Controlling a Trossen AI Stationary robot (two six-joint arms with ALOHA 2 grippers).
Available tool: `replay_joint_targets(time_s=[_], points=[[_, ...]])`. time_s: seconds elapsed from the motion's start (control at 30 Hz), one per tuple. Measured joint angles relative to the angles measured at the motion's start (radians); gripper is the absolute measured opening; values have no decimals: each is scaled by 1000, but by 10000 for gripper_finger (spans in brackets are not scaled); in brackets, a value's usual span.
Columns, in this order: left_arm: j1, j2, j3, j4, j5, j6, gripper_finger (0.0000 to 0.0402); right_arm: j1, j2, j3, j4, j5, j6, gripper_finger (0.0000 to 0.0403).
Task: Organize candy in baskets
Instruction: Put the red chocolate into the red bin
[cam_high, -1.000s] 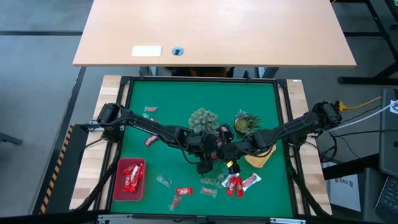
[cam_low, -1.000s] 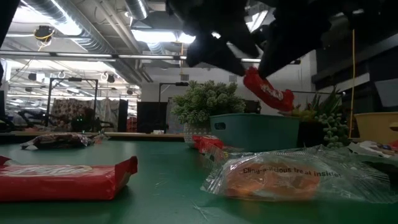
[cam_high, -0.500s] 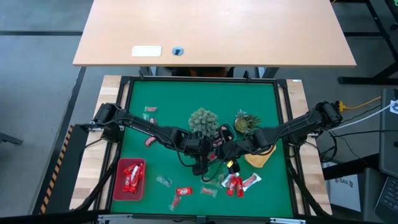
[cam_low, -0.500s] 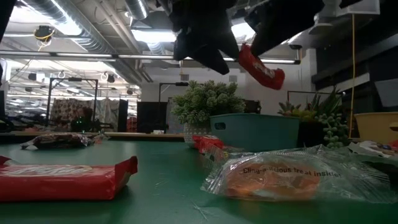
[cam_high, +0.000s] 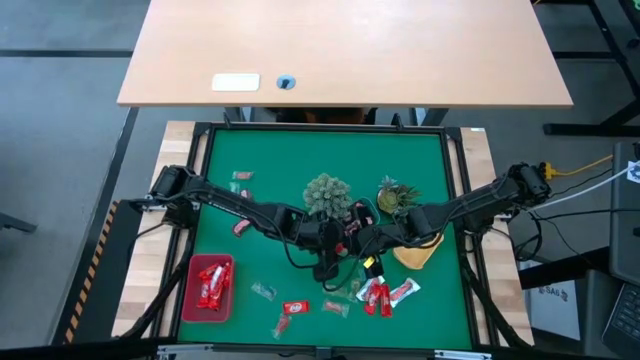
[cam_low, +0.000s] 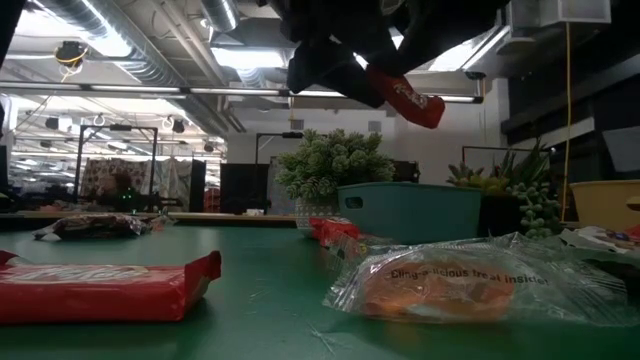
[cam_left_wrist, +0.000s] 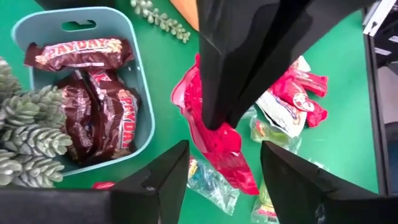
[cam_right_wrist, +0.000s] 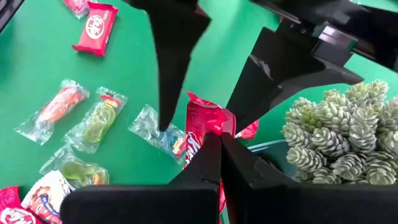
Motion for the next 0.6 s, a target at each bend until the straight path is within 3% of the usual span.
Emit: replay_joint_targets(time_s=[0.33,0.6], points=[[4,-1,1,0,-23,-1,93,0,0,0,28,0,0,0],[5,-1,1,-3,-25,0,57,0,1,0,33,-1,3,0]])
